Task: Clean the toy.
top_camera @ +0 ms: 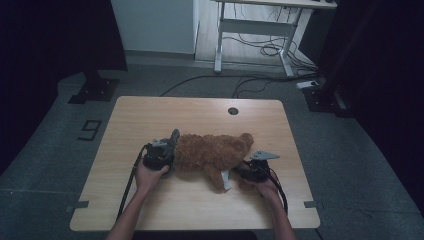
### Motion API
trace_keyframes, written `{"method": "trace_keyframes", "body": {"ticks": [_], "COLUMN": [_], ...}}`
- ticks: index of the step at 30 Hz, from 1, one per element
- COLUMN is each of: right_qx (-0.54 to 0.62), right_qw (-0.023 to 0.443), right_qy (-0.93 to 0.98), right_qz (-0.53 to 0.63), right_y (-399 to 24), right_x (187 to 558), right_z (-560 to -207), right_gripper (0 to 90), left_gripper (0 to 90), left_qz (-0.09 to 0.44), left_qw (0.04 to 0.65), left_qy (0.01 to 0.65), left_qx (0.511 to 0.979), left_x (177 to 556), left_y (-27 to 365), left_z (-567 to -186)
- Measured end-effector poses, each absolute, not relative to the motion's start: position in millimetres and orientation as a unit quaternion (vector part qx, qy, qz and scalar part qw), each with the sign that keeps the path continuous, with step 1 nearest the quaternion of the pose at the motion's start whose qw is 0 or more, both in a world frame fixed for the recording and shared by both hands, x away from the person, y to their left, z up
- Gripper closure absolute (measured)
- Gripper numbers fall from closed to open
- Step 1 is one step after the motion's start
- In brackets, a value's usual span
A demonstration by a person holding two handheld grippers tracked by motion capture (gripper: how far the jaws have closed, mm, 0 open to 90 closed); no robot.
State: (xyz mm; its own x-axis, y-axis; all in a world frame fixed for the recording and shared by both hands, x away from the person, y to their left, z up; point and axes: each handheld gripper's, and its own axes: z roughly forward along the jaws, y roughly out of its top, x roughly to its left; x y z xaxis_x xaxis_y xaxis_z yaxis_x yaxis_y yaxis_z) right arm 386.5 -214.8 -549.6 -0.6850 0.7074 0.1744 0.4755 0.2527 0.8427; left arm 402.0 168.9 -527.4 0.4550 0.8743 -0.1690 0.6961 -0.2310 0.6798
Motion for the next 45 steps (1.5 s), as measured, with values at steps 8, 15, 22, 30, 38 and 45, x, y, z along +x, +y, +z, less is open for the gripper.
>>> {"method": "trace_keyframes", "body": {"ticks": [8,15,22,30,38,45], "right_qx": [0.382,0.386,0.386,0.406,0.423,0.41], "right_qw": [0.139,0.143,0.14,0.14,0.141,0.151], "right_qy": [0.78,0.777,0.776,0.767,0.723,0.707], "right_qz": [0.475,0.476,0.478,0.478,0.528,0.556], "right_y": [-212.2,-209.3,-210.3,-218.8,-251.3,-233.3], "right_x": [394.7,402.4,402.0,396.0,376.1,379.2], "right_z": [-548.8,-548.7,-548.3,-544.9,-520.5,-477.5], "right_gripper": [60.3,60.2,58.6,44.7,37.9,23.3], "left_gripper": [78.5,78.1,77.8,78.5,79.2,79.2], "left_qz": [0.161,0.178,0.151,0.14,0.138,0.153], "left_qw": [0.39,0.434,0.413,0.392,0.414,0.424], "left_qy": [0.494,0.448,0.429,0.428,0.42,0.407], "left_qx": [0.76,0.761,0.789,0.802,0.796,0.794], "left_x": [402.6,412.3,438.4,436.0,408.1,385.1], "left_y": [182.2,151.7,99.8,94.1,102.0,101.3], "left_z": [-480.8,-423.6,-422.2,-453.2,-466.3,-472.6]}}
